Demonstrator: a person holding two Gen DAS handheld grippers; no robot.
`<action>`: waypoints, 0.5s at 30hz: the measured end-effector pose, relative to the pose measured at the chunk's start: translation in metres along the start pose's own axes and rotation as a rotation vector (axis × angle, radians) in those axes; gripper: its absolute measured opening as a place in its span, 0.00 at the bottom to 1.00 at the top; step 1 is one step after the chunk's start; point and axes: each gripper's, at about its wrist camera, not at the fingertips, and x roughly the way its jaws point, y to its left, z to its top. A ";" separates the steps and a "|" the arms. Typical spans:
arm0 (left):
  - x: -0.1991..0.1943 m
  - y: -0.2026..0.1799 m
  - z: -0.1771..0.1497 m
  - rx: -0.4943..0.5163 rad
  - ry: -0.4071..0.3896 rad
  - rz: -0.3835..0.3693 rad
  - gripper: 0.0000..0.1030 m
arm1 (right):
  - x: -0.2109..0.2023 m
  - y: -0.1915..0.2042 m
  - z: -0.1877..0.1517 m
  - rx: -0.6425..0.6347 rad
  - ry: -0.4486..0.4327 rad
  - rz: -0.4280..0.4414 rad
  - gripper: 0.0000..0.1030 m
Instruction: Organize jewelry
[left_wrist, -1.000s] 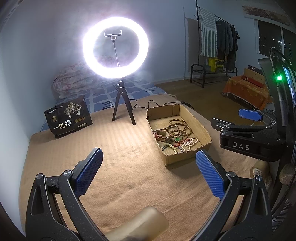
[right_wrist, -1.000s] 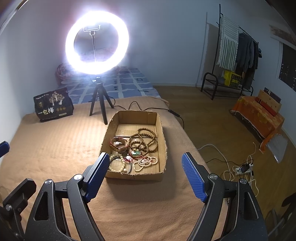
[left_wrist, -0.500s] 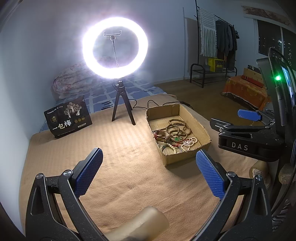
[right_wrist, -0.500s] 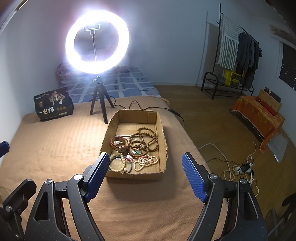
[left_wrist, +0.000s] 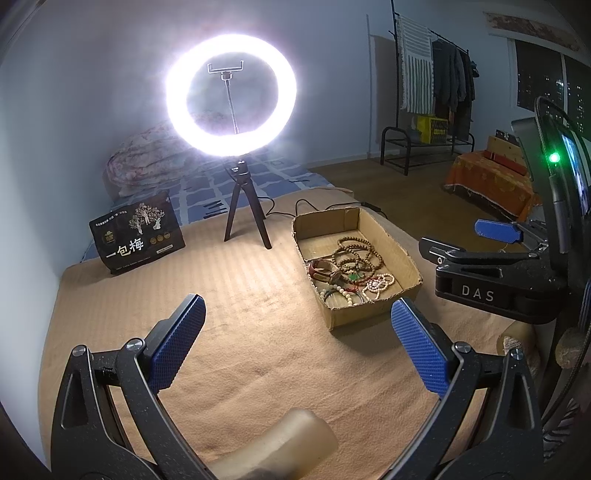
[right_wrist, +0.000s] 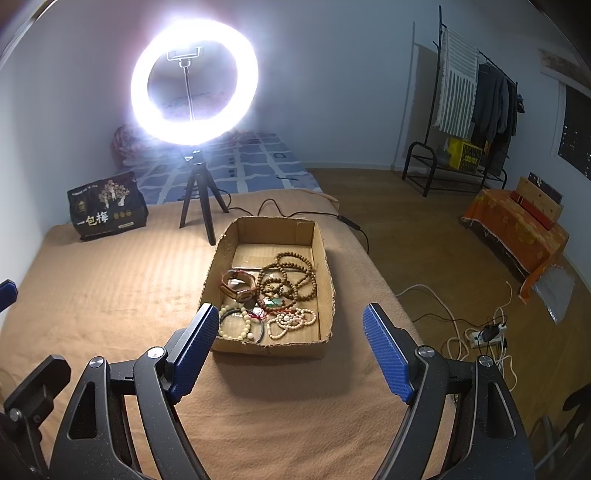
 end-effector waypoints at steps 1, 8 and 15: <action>0.000 0.000 0.000 0.001 0.000 0.001 0.99 | 0.000 0.000 0.000 0.000 0.002 0.001 0.78; 0.000 -0.001 0.001 0.005 -0.002 0.001 0.99 | 0.000 -0.001 -0.003 0.001 0.008 0.003 0.78; -0.002 -0.004 0.000 0.012 -0.001 0.002 0.99 | 0.001 -0.001 -0.002 0.000 0.009 0.004 0.78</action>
